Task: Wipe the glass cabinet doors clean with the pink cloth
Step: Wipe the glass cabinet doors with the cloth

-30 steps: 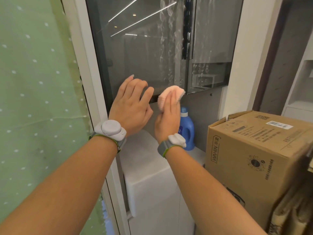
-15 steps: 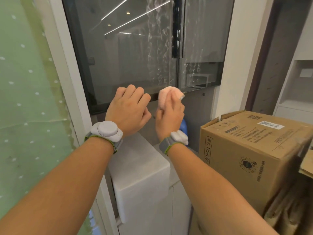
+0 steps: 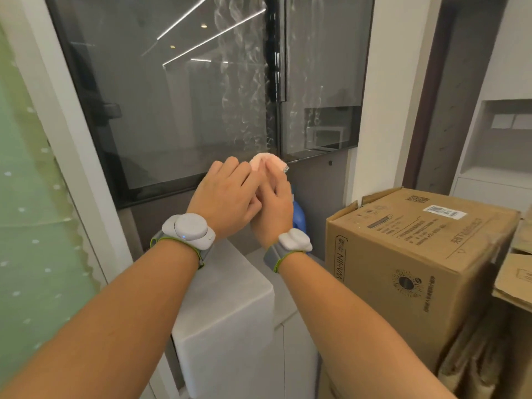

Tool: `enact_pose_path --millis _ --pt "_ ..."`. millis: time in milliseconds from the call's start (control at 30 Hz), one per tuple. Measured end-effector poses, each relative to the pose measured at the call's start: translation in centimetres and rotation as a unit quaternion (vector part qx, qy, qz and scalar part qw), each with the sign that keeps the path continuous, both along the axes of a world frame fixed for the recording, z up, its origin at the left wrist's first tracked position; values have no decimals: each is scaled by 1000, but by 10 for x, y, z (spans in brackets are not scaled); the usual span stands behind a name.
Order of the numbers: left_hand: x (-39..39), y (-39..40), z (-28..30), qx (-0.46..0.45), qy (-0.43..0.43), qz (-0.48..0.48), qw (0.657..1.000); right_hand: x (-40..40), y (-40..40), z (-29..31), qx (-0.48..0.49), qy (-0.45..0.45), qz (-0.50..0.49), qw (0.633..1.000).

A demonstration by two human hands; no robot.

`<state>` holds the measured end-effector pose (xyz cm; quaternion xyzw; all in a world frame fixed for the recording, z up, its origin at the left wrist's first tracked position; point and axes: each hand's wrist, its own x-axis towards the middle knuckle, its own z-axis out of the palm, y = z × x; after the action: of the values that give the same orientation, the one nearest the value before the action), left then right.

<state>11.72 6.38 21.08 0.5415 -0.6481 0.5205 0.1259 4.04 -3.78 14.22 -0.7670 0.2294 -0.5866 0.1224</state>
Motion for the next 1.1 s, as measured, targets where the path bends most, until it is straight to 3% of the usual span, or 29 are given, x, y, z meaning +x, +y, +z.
enact_pose_path --millis 233,400,667,900,1100 --pt "-6 -24 9 34 -52 -15 998 -37 -57 9 150 -129 -62 978" --pt "-2 -31 9 26 -38 -32 998 -58 -111 33 220 -156 -83 959" --pt "0 -33 4 30 -44 -30 998 -26 -130 37 236 -131 -109 957" --pt "-4 -32 5 43 -52 -13 998 -4 -64 0 117 -96 -35 988" --pt "-2 -26 7 60 -37 -8 997 -35 -112 37 216 -88 -99 967"
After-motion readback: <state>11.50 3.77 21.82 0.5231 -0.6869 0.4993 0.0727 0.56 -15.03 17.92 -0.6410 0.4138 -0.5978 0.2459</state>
